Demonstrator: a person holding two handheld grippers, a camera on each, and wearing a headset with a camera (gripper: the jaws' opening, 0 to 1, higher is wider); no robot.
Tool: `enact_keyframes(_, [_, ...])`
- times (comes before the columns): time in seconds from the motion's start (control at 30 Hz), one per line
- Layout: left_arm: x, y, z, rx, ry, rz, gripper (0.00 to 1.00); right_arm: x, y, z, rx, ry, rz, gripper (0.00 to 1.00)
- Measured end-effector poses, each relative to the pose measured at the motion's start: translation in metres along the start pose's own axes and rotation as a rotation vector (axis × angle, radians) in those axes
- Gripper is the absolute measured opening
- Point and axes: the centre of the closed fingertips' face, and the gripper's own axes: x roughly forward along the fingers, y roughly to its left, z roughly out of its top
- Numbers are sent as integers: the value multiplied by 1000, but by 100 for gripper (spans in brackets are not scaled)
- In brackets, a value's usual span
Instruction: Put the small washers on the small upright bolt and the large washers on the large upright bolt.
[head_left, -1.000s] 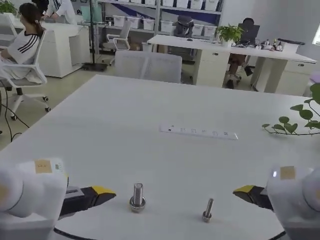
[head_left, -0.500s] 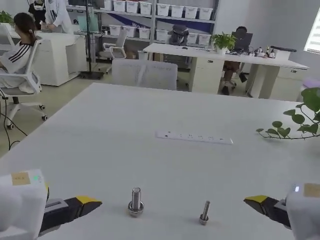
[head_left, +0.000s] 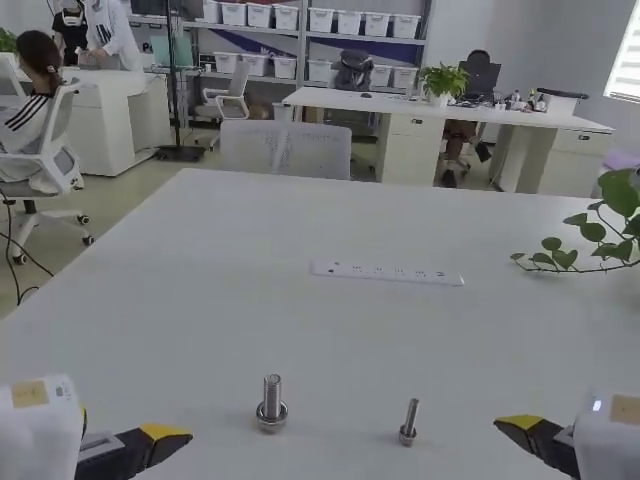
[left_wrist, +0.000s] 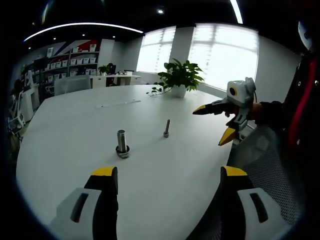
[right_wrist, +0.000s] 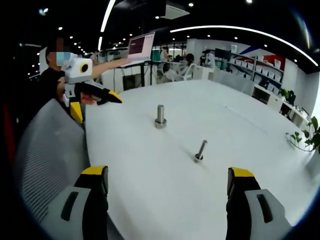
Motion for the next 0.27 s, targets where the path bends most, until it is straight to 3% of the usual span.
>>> enact_keyframes(0.27, [-1,0,-2,-2,3,4,84,-1,-2,1,2,-7,-4,100])
